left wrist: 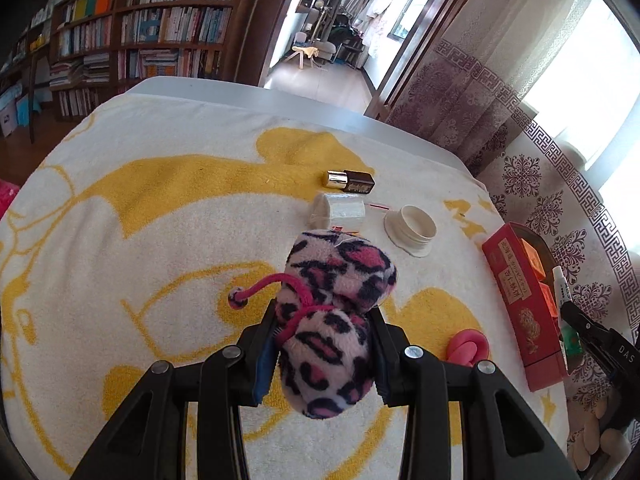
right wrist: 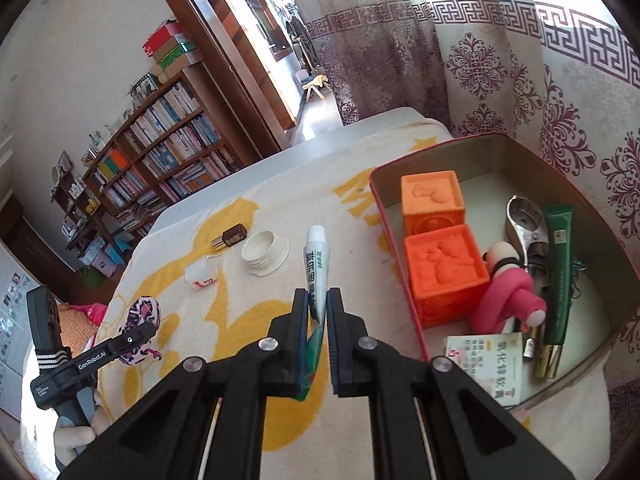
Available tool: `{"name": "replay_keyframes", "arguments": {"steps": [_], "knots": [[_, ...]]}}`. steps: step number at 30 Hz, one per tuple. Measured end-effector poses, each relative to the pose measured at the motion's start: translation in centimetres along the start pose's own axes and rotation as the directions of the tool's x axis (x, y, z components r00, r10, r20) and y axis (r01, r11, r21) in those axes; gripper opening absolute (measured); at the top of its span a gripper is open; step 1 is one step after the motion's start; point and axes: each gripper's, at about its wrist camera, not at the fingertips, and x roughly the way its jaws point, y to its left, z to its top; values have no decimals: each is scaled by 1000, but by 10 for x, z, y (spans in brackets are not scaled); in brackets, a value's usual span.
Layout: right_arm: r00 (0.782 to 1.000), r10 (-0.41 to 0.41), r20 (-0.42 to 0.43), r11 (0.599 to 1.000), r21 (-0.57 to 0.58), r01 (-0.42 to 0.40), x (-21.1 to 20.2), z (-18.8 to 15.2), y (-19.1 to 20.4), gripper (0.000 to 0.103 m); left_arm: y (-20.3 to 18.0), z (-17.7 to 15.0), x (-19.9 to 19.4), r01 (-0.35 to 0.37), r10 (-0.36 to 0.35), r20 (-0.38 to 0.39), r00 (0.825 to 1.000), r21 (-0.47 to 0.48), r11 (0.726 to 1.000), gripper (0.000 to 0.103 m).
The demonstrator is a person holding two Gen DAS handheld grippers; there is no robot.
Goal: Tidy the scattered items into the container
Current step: 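Carry the white tube with the right gripper while the left carries the plush over the tin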
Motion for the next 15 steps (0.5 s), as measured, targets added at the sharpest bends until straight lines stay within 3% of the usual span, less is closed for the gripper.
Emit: {"name": "replay_keyframes", "arguments": {"steps": [6,15], "knots": [[995,-57,82,994,94,49,-29,4,-56,10,-58,0,14,31,-28,-31,999,87,996,41],[988,-113,107,987,122,100,-32,10,-101,10,-134,-1,38,87,-73,-86,994,168,982,41]]}}
